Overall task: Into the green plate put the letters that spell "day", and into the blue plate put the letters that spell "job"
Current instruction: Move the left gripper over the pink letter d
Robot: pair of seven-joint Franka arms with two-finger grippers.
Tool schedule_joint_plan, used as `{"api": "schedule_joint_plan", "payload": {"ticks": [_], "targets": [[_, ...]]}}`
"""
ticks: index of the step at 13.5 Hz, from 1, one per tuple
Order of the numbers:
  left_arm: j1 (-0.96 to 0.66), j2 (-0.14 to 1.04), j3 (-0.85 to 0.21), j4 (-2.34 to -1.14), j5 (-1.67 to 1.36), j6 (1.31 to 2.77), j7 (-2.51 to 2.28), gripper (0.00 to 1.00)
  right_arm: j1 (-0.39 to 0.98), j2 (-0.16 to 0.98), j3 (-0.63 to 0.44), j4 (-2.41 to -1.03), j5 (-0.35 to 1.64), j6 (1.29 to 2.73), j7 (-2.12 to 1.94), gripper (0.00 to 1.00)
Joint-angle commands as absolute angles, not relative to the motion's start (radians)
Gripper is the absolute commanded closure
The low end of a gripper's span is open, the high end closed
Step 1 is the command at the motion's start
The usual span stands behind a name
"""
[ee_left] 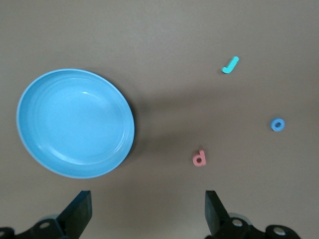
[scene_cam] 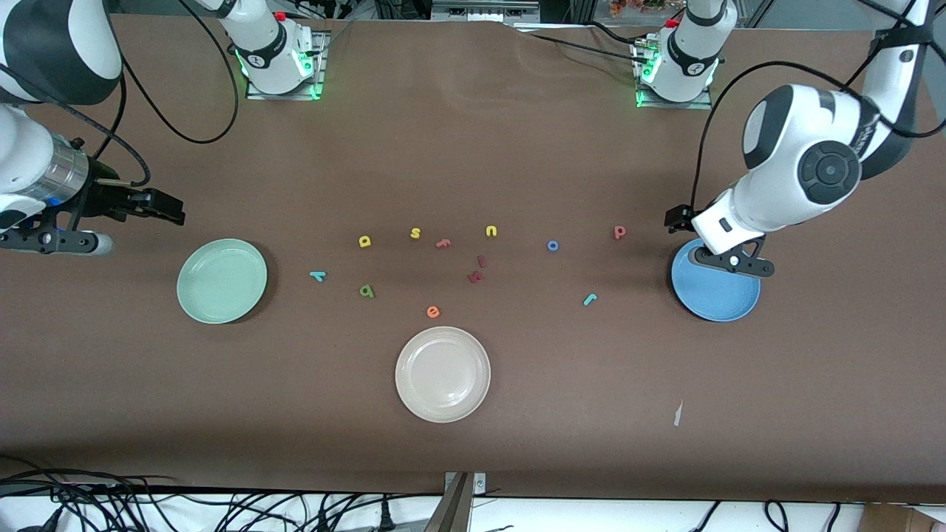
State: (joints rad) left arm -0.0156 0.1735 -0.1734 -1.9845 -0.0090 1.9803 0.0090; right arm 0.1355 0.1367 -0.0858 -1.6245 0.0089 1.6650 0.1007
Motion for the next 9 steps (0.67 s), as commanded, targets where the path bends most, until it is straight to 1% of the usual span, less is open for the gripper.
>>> {"api": "schedule_joint_plan", "payload": {"ticks": [1,6,9], "targets": [[-0.044,0.19,-0.169,-2.08,-0.015,2.115,-0.005,0.0,0.126,0.13,-0.084,-1.626,-0.006,1.669,0.097,0.0],[-0.086,0.213,-0.169,-2.241,-0.023,2.353,-0.025,0.0,0.121,0.132,-0.095,-1.626,-0.008,1.663,0.097,0.0],[-0.109,0.273,-0.17,-2.252,-0.023,2.407,-0.026,0.0,0.127,0.132,-0.095,-1.626,-0.008,1.667,0.097,0.0]]}}
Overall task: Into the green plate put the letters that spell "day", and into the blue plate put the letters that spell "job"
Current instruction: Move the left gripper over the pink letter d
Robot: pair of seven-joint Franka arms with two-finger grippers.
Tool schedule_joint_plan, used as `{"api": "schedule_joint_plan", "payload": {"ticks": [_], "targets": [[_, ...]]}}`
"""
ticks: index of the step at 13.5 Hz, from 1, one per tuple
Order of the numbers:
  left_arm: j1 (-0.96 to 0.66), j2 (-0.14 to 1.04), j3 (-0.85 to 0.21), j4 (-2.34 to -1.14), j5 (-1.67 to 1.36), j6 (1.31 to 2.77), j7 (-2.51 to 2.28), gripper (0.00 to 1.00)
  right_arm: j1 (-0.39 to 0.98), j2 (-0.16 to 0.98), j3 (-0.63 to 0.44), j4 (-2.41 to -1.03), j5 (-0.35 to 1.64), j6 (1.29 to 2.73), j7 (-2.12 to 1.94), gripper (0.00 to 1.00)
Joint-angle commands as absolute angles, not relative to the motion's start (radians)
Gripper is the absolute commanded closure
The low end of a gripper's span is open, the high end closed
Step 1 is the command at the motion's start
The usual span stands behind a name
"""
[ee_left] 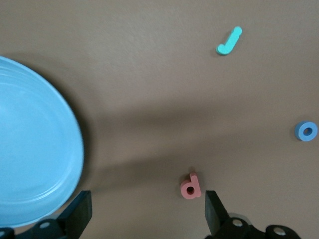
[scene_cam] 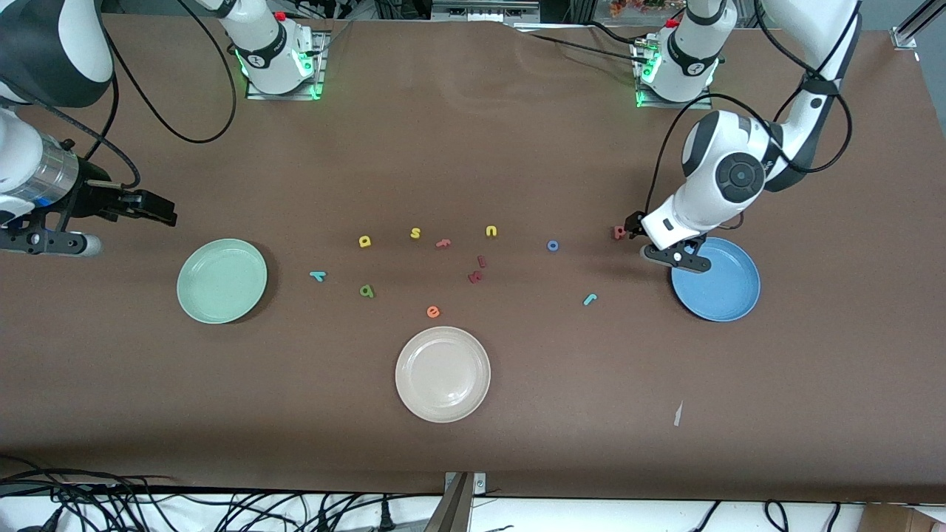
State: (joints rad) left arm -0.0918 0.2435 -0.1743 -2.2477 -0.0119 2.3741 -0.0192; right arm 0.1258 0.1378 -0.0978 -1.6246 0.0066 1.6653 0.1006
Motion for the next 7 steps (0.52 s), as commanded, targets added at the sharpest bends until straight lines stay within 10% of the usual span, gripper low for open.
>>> {"api": "schedule_joint_plan", "payload": {"ticks": [1,7], "targets": [[-0.121,0.3,-0.169,-2.253,-0.023,2.428,-0.026,0.0,0.124,0.133,-0.095,-1.626,-0.006,1.669,0.097,0.0],[-0.147,0.339,-0.169,-2.279,-0.023,2.482,-0.054,0.0,0.121,0.133,-0.095,-1.626,-0.008,1.669,0.097,0.0]]}}
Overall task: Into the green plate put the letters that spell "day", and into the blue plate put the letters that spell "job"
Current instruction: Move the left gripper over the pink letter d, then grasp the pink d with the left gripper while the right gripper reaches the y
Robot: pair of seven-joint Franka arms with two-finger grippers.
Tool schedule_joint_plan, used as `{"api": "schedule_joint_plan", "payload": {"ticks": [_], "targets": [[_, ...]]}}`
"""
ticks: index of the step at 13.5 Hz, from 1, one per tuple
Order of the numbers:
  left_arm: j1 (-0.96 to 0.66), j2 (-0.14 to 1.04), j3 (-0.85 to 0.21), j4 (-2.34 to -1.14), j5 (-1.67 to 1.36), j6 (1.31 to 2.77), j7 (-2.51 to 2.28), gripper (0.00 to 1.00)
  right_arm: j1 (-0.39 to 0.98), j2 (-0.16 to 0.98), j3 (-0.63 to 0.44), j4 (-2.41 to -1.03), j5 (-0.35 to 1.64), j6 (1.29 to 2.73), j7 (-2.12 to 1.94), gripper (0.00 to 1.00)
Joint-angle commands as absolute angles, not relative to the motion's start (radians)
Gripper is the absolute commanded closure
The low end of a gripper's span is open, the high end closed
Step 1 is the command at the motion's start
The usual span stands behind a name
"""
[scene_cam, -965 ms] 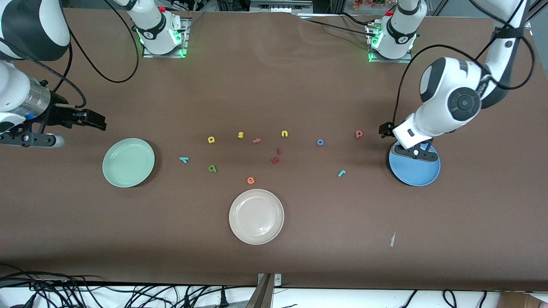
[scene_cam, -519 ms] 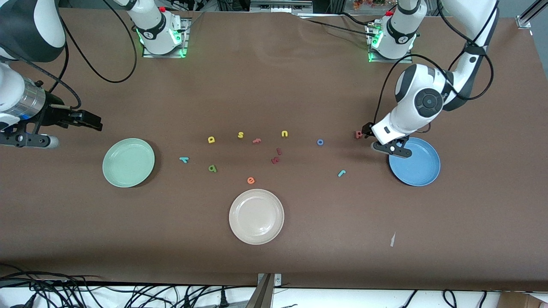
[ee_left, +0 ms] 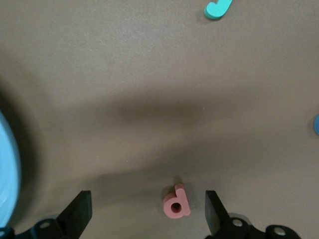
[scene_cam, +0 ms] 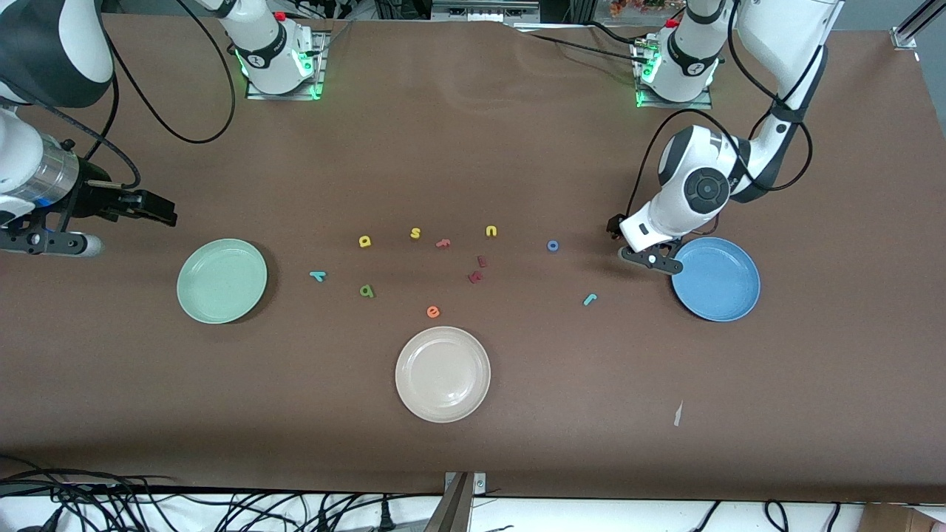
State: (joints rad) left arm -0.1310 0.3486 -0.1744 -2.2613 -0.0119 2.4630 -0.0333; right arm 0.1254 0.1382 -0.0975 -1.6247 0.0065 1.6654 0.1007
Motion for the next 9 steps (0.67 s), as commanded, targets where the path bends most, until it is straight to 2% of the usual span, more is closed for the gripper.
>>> {"api": "schedule_joint_plan", "payload": {"ticks": [1,4,7,9], "targets": [[-0.155,0.339,-0.169,-2.283,-0.023,2.482,-0.057,0.0,0.121,0.135,-0.095,-1.626,-0.008,1.669,0.097,0.0],[-0.158,0.334,-0.169,-2.307,-0.02,2.485,-0.064,0.0,0.121,0.135,-0.097,-1.626,-0.006,1.672,0.097,0.0],[-0.16,0.336,-0.17,-2.353,-0.018,2.566,-0.064,0.0,0.121,0.137,-0.097,-1.626,0.008,1.701,0.098,0.0],[-0.16,0.336,-0.17,-2.364,-0.018,2.574,-0.066,0.0,0.13,0.261,-0.095,-1.62,-0.002,1.749,0.094,0.0]]}}
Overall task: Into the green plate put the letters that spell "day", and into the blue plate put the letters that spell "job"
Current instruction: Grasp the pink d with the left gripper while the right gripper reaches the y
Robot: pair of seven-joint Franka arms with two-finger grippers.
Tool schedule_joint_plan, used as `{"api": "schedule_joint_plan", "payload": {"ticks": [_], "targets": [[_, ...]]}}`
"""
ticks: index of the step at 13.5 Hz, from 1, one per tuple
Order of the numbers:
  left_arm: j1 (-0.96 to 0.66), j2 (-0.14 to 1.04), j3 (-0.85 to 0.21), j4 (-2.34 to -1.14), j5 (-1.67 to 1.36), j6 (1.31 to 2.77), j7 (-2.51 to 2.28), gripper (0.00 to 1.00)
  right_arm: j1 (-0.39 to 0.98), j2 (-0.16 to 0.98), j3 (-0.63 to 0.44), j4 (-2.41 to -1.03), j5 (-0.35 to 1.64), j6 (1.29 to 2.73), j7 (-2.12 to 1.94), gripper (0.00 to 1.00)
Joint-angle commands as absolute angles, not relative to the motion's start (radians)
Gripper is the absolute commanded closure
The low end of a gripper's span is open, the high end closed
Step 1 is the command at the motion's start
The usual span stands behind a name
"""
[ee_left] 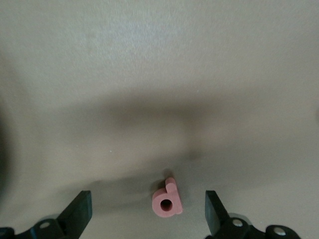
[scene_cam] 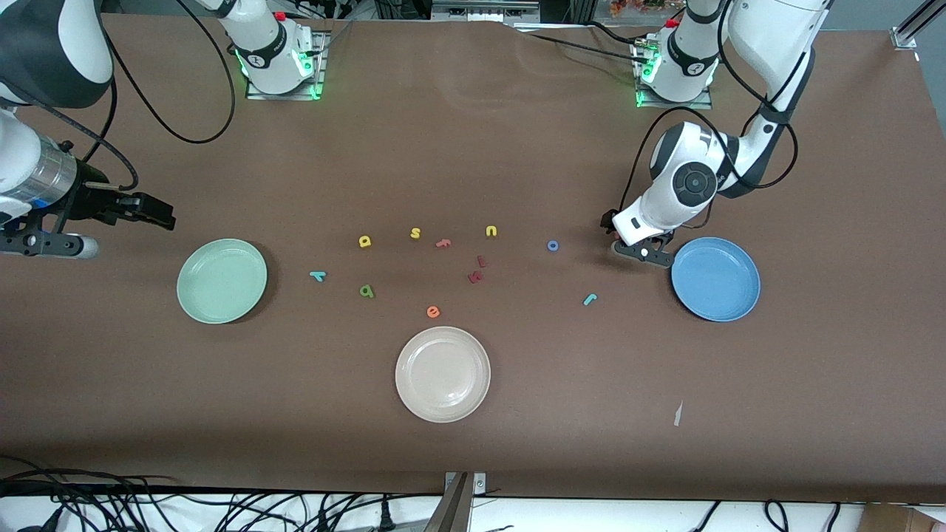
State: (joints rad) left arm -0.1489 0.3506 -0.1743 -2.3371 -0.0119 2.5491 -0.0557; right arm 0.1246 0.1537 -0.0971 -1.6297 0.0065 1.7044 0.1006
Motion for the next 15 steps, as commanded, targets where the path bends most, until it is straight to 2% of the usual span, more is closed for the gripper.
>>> {"api": "schedule_joint_plan", "payload": {"ticks": [1,4,5,6,7,8,10,13,15], "targets": [[-0.163,0.336,-0.169,-2.37,-0.018,2.574,-0.064,0.0,0.118,0.293,-0.097,-1.605,0.009,1.75,0.097,0.0],[-0.17,0.334,-0.17,-2.382,-0.018,2.588,-0.067,0.01,0.11,0.333,-0.094,-1.601,0.009,1.758,0.094,0.0],[-0.178,0.336,-0.17,-2.382,-0.02,2.591,-0.067,0.04,0.12,0.356,-0.087,-1.603,0.009,1.767,0.098,0.0],[-0.178,0.337,-0.172,-2.382,-0.02,2.591,-0.067,0.12,0.132,0.374,-0.087,-1.605,0.009,1.791,0.1,0.0],[-0.179,0.337,-0.17,-2.382,-0.018,2.591,-0.067,0.28,0.136,0.383,-0.086,-1.617,0.011,1.813,0.1,0.0],[-0.179,0.339,-0.17,-2.382,-0.02,2.591,-0.067,0.39,0.14,0.39,-0.084,-1.632,0.015,1.828,0.116,0.0],[-0.178,0.345,-0.17,-2.381,-0.018,2.591,-0.067,0.44,0.156,0.388,-0.078,-1.675,0.035,1.871,0.216,0.0],[-0.179,0.365,-0.17,-2.381,-0.017,2.625,-0.067,0.53,0.17,0.384,-0.014,-1.753,0.038,1.949,0.297,0.0],[-0.179,0.364,-0.17,-2.379,-0.015,2.625,-0.067,0.69,0.172,0.38,0.018,-1.788,0.037,1.994,0.334,0.0]]}}
